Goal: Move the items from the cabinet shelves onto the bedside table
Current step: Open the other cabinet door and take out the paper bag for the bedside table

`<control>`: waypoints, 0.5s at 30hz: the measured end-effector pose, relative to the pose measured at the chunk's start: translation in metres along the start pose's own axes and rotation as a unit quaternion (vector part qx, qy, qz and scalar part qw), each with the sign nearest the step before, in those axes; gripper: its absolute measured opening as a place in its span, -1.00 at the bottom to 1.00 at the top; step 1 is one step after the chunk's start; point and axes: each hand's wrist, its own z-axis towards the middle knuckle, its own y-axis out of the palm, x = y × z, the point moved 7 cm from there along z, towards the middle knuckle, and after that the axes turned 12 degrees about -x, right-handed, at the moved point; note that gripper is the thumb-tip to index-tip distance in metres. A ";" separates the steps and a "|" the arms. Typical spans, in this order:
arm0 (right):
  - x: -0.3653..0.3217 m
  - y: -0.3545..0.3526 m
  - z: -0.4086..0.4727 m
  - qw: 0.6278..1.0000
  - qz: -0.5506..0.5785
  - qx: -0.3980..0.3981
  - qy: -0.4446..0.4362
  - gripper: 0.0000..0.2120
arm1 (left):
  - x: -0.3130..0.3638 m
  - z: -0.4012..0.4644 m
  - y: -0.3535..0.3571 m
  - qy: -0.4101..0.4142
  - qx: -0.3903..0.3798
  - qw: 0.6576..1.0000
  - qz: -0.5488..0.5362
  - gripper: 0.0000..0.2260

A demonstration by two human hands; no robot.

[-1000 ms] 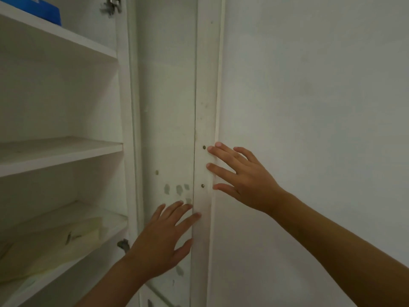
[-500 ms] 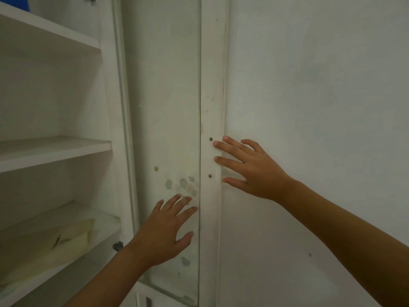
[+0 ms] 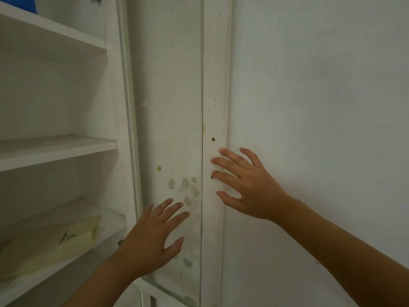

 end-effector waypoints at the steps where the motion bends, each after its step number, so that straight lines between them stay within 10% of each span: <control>1: -0.005 0.003 -0.001 1.000 0.003 -0.002 -0.002 -0.58 | -0.005 -0.007 -0.001 -0.004 0.006 1.000 -0.007 -0.37; 15: -0.155 0.072 0.027 0.985 0.152 -0.067 -0.047 -0.57 | -0.094 -0.179 0.021 -0.114 -0.029 0.993 -0.001 -0.50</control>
